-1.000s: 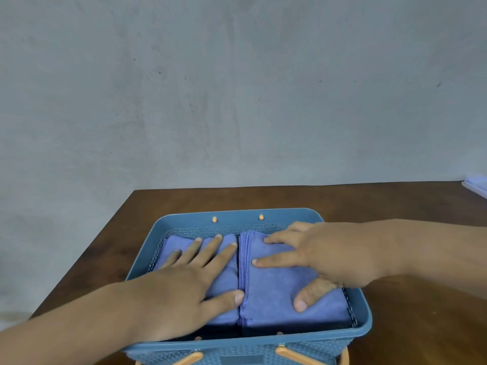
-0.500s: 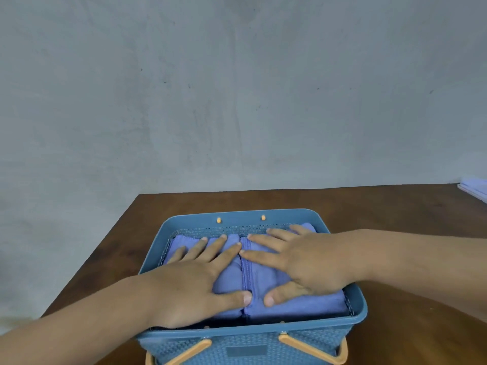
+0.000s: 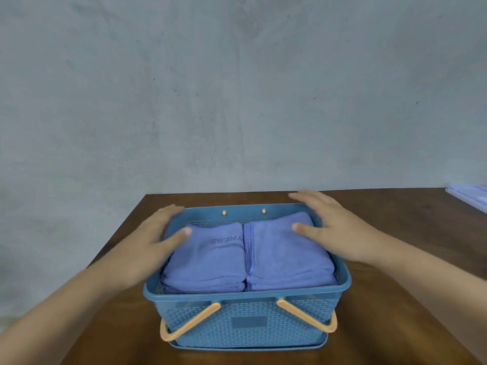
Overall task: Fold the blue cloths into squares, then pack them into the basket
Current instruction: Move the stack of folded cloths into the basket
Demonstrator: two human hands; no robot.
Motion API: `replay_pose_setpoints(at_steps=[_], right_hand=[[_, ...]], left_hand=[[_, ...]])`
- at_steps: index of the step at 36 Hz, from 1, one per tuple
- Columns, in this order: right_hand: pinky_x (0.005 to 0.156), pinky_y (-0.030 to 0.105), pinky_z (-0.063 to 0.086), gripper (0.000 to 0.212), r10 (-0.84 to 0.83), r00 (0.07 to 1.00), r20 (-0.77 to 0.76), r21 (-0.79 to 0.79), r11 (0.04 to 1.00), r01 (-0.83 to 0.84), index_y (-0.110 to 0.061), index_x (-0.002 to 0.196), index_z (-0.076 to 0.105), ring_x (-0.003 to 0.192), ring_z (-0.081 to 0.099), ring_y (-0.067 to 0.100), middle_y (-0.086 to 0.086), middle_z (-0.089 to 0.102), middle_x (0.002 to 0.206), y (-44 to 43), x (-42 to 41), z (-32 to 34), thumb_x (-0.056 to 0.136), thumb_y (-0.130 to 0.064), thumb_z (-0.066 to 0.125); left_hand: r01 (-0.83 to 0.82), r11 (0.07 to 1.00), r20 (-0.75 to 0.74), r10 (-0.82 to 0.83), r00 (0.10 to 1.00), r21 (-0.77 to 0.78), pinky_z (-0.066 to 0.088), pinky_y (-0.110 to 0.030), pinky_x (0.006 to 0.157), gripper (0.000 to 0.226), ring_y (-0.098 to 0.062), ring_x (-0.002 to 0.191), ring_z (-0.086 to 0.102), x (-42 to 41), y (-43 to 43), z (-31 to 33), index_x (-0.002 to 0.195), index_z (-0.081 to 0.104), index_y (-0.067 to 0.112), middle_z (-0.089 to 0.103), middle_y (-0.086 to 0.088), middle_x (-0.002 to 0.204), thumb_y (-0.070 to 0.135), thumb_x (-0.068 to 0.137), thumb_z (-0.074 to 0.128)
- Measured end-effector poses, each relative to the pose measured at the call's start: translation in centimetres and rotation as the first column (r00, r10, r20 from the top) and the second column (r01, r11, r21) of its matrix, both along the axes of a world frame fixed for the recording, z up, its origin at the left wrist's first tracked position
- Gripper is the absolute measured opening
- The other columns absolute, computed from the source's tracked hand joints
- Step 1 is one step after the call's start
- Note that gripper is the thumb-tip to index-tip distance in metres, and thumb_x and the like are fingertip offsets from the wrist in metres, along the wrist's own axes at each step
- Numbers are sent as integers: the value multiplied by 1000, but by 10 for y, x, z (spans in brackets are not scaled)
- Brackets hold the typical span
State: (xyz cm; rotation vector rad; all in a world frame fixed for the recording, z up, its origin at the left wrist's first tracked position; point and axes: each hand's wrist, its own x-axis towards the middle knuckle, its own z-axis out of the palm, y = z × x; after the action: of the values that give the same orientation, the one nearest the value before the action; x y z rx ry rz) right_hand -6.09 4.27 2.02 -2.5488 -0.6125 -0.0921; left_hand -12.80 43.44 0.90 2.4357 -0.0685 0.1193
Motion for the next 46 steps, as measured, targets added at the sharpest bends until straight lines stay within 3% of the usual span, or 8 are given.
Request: replay_pose_setpoints(at_steps=[7, 10, 15, 21, 32, 39, 42, 46], right_hand=[[111, 28, 39, 59, 17, 881, -473, 634, 701, 327, -47, 155, 40, 138, 48, -4, -33, 42, 152, -1, -25, -33, 102, -41, 65], [109, 44, 50, 31, 198, 789, -582, 738, 537, 410, -38, 136, 65, 121, 70, 15, -10, 71, 134, 10, -32, -37, 106, -42, 59], [110, 54, 49, 47, 320, 711, -626, 769, 405, 495, -20, 138, 68, 123, 69, 35, 11, 72, 133, 13, -26, -35, 103, -50, 60], [108, 50, 50, 50, 309, 746, -590, 800, 351, 487, -11, 125, 76, 118, 71, 35, 17, 74, 126, 13, 13, -15, 102, -52, 59], [101, 42, 52, 47, 307, 815, -492, 866, 272, 420, -7, 128, 72, 115, 71, 32, 18, 71, 132, 15, 142, 19, 105, -43, 53], [101, 43, 51, 47, 332, 786, -521, 851, 276, 447, -6, 121, 75, 116, 70, 34, 20, 71, 132, 16, 201, 0, 105, -44, 51], [102, 44, 51, 50, 309, 760, -571, 817, 305, 490, -6, 126, 74, 118, 70, 35, 19, 72, 130, 14, 218, -25, 104, -47, 54], [99, 43, 54, 48, 253, 774, -580, 804, 331, 494, -6, 126, 74, 109, 74, 33, 19, 75, 122, 9, 233, -37, 103, -46, 57]], left_hand=[[-168, 725, -145, 96, 985, -668, 38, -37, 116, 67, -3, 142, 50, -7, 7, -30, 131, 57, 69, 56, 36, 142, 87, 69, 75], [-112, 566, -133, 5, 991, -817, 44, -43, 113, 54, -13, 131, 64, -21, -23, -24, 139, 65, 38, 69, 13, 138, 66, 93, 60], [-103, 411, -116, -6, 993, -906, 50, -44, 102, 46, -24, 121, 70, -25, -46, -15, 125, 70, 17, 74, -6, 131, 50, 107, 44], [-93, 365, -99, 1, 995, -926, 53, -38, 93, 50, -19, 114, 74, 16, -49, 0, 118, 79, 22, 73, -6, 132, 48, 111, 37], [-27, 372, -30, -4, 1000, -928, 38, -47, 121, 61, -27, 137, 59, 167, -45, 25, 156, 49, 18, 59, -7, 152, 57, 110, 40], [-63, 351, -74, -17, 997, -934, 48, -41, 107, 51, -24, 125, 68, 228, -54, 0, 139, 63, 17, 69, -8, 140, 49, 112, 36], [-100, 276, -113, -34, 993, -956, 55, -36, 92, 51, -17, 104, 77, 242, -53, -25, 108, 84, 19, 79, -6, 120, 40, 113, 39], [-66, 371, -79, -21, 997, -926, 38, -50, 121, 49, -31, 139, 58, 251, -42, -33, 153, 54, 18, 59, -13, 152, 30, 105, 51]])
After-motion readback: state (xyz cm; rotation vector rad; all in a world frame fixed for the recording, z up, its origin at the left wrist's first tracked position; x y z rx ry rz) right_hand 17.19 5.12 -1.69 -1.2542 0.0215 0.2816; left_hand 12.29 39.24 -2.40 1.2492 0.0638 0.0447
